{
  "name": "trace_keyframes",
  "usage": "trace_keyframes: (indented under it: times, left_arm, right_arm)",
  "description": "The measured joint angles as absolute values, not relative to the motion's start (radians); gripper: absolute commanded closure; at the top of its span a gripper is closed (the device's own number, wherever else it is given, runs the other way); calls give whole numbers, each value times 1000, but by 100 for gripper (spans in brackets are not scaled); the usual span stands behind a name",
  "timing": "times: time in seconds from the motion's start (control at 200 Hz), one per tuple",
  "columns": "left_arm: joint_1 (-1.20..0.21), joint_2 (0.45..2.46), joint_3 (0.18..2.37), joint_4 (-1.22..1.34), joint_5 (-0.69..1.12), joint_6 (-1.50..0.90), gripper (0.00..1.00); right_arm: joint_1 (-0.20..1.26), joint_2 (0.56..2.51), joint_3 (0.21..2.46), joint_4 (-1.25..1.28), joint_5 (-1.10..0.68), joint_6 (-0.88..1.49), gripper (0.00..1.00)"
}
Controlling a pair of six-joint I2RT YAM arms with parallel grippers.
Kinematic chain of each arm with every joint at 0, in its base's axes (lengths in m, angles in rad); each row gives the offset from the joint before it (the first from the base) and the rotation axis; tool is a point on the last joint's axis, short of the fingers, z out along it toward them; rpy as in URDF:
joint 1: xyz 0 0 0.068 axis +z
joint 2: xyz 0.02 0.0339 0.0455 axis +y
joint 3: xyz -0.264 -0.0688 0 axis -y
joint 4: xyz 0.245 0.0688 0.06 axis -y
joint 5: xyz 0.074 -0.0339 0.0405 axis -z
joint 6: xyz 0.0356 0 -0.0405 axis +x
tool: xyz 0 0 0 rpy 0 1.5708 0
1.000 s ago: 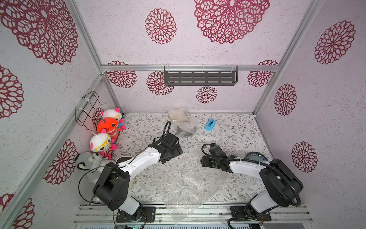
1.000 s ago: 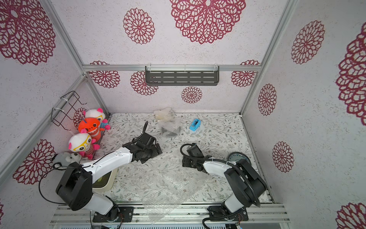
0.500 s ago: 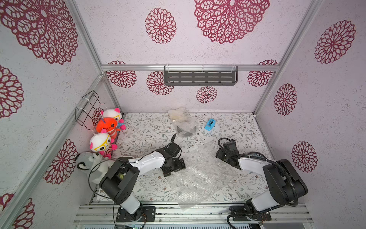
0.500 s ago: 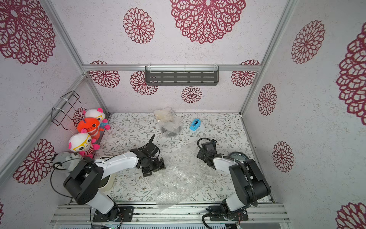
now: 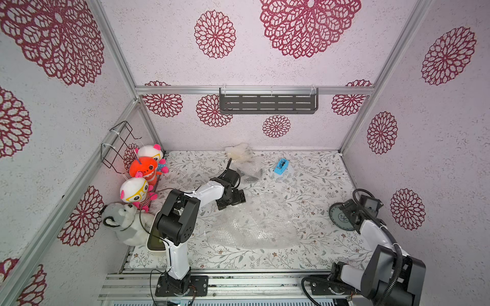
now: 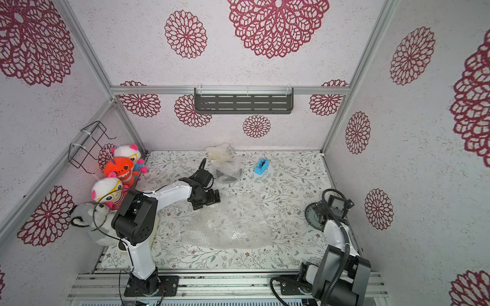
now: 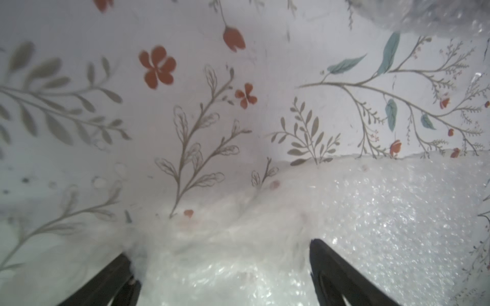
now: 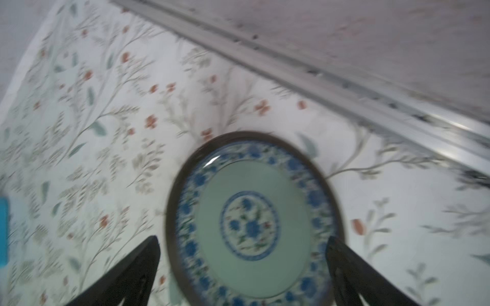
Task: Wrap dinner plates in bubble wrap
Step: Adjust the bubble wrap at the center of the board, then pick up the plate at the center of the board.
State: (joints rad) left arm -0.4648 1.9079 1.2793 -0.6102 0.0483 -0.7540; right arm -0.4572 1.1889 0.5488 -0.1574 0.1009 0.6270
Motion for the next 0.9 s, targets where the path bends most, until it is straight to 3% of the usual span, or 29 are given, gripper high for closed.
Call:
trace_keyframes:
  times: [0.24, 0.63, 0.901]
  left_arm:
    - [-467, 1671, 1230, -642, 5, -765, 2]
    - [-466, 1349, 982, -768, -224, -940, 2]
    - [-461, 1166, 877, -816, -353, -1000, 2]
  right_arm:
    - [-599, 1272, 521, -153, -12, 541, 15]
    - [-603, 1405, 532, 9, -184, 491, 100]
    - [-594, 1223, 511, -36, -291, 486, 100]
